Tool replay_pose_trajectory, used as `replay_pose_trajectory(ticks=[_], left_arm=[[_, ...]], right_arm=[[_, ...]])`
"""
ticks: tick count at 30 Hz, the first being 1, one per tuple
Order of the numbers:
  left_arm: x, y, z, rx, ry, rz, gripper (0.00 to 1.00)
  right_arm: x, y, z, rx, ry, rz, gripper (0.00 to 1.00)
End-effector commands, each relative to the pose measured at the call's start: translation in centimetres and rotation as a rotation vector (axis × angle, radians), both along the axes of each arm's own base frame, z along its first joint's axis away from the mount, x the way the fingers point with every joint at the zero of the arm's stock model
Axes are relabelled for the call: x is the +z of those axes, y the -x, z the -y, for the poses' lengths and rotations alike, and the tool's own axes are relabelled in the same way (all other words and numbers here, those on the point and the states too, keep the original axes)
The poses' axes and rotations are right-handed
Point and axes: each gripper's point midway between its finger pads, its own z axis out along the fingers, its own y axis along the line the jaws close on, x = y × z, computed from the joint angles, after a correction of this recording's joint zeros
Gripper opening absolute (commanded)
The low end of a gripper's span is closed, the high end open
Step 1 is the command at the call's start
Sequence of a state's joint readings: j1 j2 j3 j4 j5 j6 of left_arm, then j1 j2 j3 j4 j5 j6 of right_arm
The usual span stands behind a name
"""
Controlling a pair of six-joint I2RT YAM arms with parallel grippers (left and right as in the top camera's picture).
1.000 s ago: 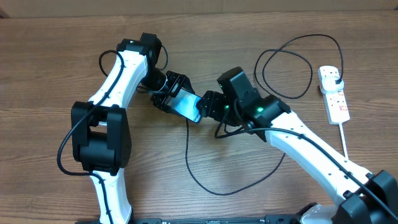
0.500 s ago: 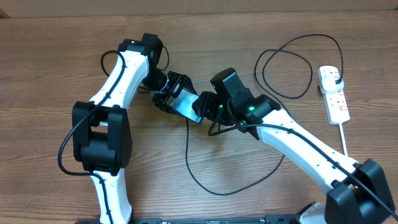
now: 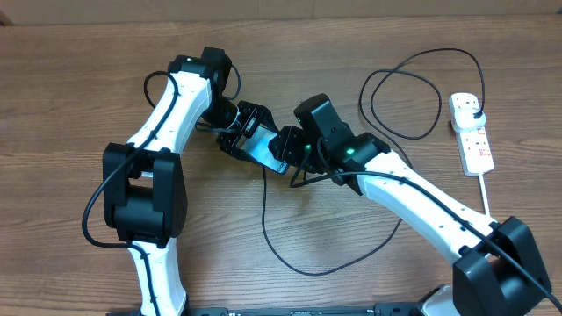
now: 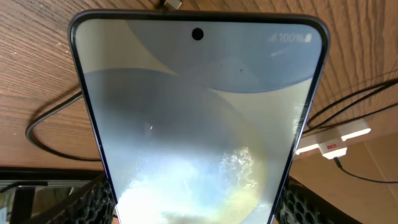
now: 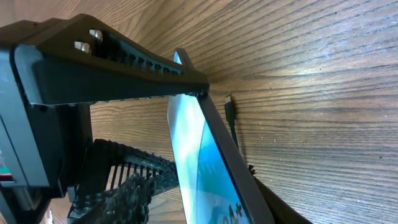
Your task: Plug charger to phone and switch on socket
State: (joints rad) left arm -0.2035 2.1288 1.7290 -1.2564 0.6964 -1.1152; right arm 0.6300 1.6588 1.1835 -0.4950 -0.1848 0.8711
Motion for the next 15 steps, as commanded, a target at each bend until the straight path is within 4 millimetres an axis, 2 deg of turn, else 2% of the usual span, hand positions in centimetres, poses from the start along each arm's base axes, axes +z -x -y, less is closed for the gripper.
replay_pose_trajectory(ticks=[1, 8, 15], left_arm=[[1.31, -0.44, 0.92, 0.019, 0.037, 0.005, 0.58], [1.31, -0.45, 0.91, 0.020, 0.037, 0.006, 0.58], [1.31, -0.43, 0.93, 0.019, 0.037, 0.005, 0.58]], right_arm=[[-1.98, 0.13, -0.15, -0.011, 0.020, -0.046, 0.46], [-2.15, -0.13, -0.34, -0.011, 0.016, -0.039, 0.43], [-1.97, -0.33, -0.49, -0.012, 0.008, -0.030, 0.31]])
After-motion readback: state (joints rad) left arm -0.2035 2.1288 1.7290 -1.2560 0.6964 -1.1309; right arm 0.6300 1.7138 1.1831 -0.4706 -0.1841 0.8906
